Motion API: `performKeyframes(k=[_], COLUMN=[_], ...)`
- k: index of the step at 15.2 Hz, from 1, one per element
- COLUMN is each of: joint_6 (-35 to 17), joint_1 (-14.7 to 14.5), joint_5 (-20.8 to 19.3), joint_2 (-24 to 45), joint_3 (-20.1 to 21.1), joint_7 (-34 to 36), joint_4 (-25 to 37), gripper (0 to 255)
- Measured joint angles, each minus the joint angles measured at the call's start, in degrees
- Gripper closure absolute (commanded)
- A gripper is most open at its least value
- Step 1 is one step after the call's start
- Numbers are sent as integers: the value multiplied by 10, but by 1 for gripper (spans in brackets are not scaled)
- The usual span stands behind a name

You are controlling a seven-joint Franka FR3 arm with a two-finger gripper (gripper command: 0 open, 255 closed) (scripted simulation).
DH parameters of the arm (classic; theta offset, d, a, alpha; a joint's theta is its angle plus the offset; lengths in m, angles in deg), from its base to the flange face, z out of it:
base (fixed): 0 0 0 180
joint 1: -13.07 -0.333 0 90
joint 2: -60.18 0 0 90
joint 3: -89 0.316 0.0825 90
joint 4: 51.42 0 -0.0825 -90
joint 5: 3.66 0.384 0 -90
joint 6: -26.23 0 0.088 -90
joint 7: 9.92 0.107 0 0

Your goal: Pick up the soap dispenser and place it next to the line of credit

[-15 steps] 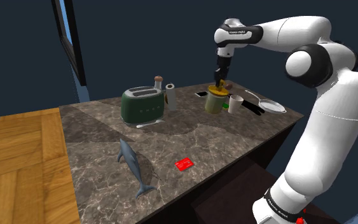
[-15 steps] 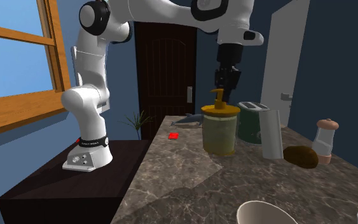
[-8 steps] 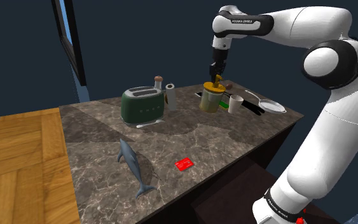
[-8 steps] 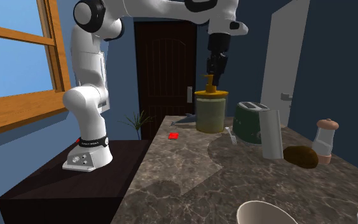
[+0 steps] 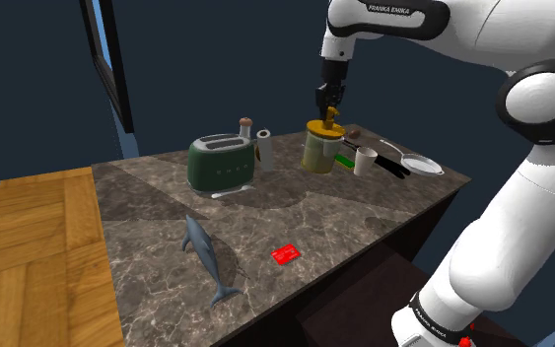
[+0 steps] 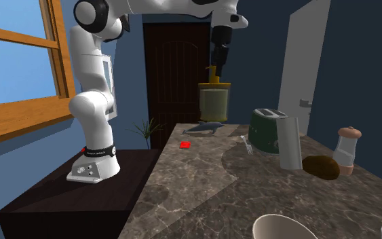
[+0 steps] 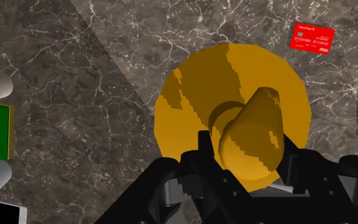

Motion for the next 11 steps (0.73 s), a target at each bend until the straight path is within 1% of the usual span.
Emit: performKeyframes(k=[5,10,11], joint_6=[49,100,99], joint_1=[-29,-61,-65], joint_5=[5,13,14], joint_2=[-13,-6,-8], joint_3=[31,65,69], joint_7=[60,126,134], joint_4=[34,92,90], gripper=[255,255,255])
